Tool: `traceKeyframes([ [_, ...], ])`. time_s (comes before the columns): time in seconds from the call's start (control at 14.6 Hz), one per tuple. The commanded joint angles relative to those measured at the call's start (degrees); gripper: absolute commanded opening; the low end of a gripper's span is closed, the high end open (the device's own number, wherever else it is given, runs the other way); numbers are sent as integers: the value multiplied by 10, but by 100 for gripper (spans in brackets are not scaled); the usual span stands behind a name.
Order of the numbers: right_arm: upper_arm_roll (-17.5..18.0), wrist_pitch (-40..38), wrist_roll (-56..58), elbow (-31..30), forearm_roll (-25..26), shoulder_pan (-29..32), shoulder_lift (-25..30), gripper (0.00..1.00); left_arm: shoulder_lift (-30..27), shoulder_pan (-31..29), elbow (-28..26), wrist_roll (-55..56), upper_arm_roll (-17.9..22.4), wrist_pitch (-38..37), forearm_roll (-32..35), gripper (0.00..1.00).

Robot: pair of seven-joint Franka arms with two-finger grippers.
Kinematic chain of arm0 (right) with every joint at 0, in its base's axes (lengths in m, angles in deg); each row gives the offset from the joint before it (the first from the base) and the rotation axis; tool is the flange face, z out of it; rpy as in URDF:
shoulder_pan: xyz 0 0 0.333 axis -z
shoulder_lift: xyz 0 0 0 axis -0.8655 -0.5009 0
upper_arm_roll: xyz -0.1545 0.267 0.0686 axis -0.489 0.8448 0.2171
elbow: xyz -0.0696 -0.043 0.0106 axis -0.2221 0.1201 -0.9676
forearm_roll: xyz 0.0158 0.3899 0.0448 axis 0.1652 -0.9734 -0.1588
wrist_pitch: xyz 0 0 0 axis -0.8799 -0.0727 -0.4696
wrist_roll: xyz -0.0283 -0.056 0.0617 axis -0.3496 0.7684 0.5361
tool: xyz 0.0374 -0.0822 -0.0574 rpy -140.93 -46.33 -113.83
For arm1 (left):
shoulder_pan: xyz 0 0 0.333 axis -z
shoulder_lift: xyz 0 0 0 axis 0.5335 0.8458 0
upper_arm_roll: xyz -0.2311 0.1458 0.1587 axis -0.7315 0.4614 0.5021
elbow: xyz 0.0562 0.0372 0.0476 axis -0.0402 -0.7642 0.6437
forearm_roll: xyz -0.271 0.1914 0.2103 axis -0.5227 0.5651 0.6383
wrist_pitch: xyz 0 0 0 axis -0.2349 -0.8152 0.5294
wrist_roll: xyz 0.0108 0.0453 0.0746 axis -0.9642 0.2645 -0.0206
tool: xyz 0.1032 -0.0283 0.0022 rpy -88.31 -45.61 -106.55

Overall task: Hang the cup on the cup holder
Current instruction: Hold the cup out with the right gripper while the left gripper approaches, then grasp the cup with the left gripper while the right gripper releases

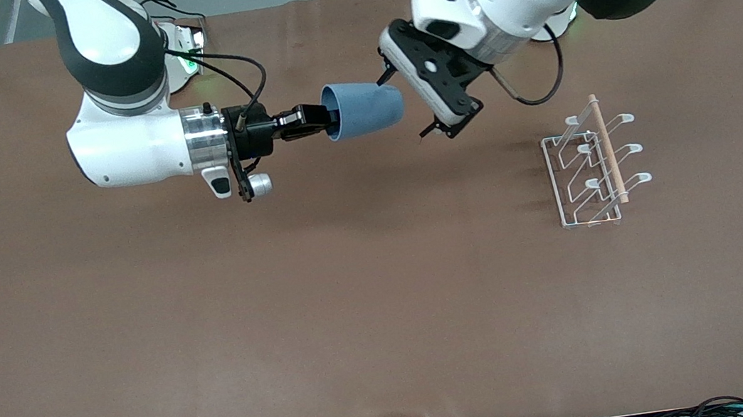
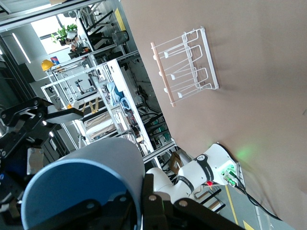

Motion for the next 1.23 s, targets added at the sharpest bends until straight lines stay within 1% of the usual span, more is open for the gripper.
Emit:
traceKeyframes([
  [0.0,-6,2,12,-10,-20,-7,7,1,10,22,19,-23,5,2,22,100],
  [0.2,-6,1,12,-10,-20,-7,7,3,14,26,18,-30,1,2,23,100],
  [0.55,-6,-1,12,-16,-20,-7,8,5,35,34,18,-79,-2,5,23,100],
  [0.75,-6,-1,11,-17,-20,-7,8,5,42,39,18,-83,-2,13,23,99],
  [0.89,-6,-1,11,-17,-20,-7,8,6,47,40,18,-88,-2,23,23,96],
  [1.09,-6,-3,13,-16,-20,-7,7,6,53,43,17,-117,-2,34,23,88],
  [1.16,-6,-1,14,-17,-20,-7,7,7,54,43,17,-120,-2,35,23,88],
])
